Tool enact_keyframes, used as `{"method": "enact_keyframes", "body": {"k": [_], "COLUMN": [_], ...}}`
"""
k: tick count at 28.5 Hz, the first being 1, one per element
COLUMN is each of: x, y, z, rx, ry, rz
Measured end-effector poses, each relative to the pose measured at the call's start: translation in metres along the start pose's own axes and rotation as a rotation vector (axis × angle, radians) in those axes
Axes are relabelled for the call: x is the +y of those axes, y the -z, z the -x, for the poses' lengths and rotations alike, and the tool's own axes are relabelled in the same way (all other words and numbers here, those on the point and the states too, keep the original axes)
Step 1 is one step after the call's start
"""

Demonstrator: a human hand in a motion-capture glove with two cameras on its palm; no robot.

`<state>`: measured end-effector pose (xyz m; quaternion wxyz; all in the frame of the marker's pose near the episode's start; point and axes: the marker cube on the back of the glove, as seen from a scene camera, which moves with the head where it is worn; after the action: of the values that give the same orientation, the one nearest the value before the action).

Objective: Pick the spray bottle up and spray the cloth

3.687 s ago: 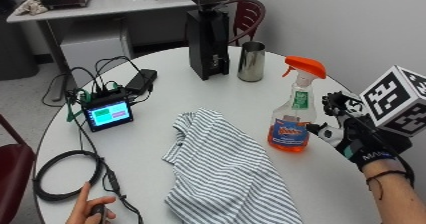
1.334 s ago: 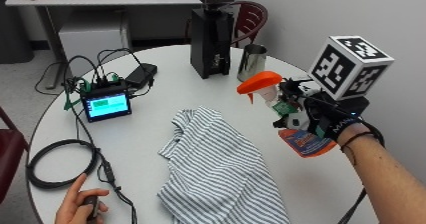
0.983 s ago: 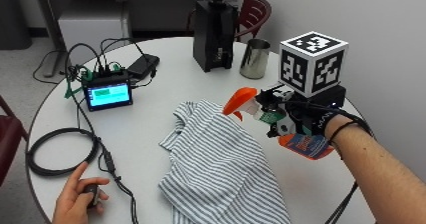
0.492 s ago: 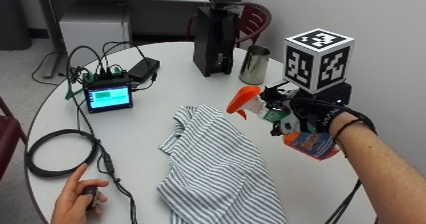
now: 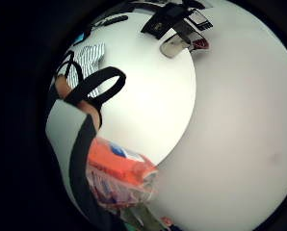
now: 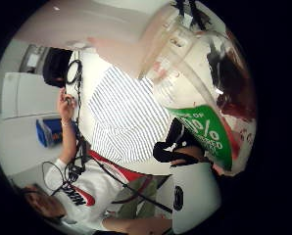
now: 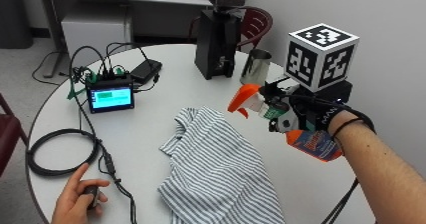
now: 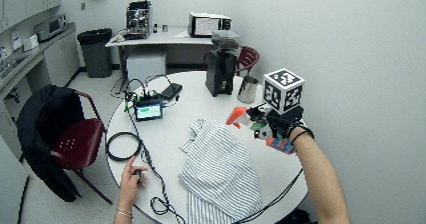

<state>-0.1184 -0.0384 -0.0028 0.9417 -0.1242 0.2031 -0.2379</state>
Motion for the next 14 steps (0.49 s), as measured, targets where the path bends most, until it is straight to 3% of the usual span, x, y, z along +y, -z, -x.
{"method": "enact_keyframes", "body": {"k": [8, 14], "x": [0.001, -0.001], "y": [-0.035, -0.016], "z": [0.011, 0.007], "rx": [0.002, -0.108], "ry": [0.035, 0.000], "rz": [0.068, -0.056]}}
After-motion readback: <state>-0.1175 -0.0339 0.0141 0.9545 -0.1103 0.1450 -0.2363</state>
